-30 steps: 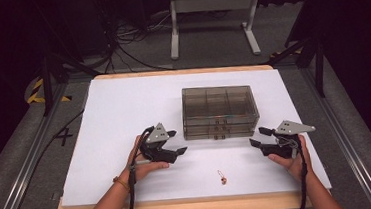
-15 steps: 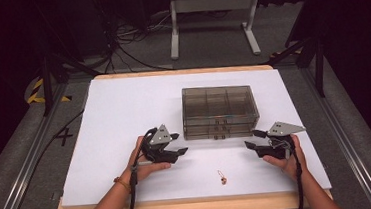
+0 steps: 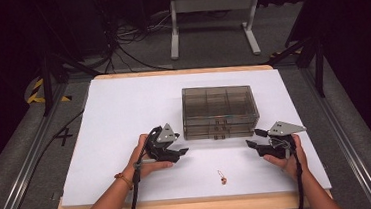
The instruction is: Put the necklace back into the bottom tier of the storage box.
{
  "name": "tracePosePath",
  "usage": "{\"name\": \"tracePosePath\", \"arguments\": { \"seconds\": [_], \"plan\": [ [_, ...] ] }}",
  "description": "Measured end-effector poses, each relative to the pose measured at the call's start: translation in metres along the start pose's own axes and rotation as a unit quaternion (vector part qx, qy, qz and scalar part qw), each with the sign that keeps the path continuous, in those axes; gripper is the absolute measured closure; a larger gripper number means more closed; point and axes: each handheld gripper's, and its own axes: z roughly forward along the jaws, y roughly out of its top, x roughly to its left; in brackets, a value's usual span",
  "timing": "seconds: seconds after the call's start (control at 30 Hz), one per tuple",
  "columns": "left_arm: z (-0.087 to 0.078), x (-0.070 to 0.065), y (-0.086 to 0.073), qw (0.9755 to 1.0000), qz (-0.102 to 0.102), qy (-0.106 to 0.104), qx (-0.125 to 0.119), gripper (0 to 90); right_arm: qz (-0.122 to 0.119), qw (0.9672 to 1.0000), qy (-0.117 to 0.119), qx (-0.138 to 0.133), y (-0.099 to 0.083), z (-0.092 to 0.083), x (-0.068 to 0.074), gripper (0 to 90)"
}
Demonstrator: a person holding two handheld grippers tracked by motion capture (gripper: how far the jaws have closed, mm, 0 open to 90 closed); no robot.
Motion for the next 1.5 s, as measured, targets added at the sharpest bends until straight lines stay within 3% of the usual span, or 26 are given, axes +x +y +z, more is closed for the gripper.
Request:
{"name": "tracePosePath", "arguments": {
  "seconds": [0.1, 0.17, 0.37, 0.5, 0.7, 1.13, 1.5],
  "plan": [
    [0.004, 0.0, 0.002, 1.0, -0.002, -0.004, -0.003, 39.3, 0.001, 1.0, 0.001, 0.004, 0.0, 0.001, 0.0, 43.7],
    [0.006, -0.001, 0.004, 1.0, 0.006, -0.002, 0.0, 39.7, 0.0, 1.0, 0.0, 0.007, 0.0, 0.003, -0.001, 43.7],
    [0.014, -0.002, 0.005, 0.9999, 0.002, -0.01, 0.001, 42.3, 0.0, 1.0, 0.004, 0.006, 0.0, 0.004, -0.001, 43.6],
    [0.016, 0.0, 0.003, 0.9997, -0.012, -0.016, -0.012, 43.8, 0.0, 1.0, 0.003, 0.008, 0.0, 0.004, -0.001, 43.7],
    [0.02, 0.001, 0.003, 0.9998, -0.011, -0.017, -0.005, 44.3, -0.004, 0.9999, 0.009, 0.012, 0.0, 0.005, -0.001, 45.5],
    [0.016, 0.001, 0.002, 1.0, -0.004, -0.004, -0.001, 63.0, -0.007, 0.9999, 0.005, 0.014, -0.001, -0.001, -0.003, 64.7],
    [0.012, 0.001, -0.002, 1.0, 0.005, -0.004, 0.001, 79.9, -0.028, 0.9993, -0.008, 0.025, -0.001, -0.008, 0.0, 81.2]
  ]
}}
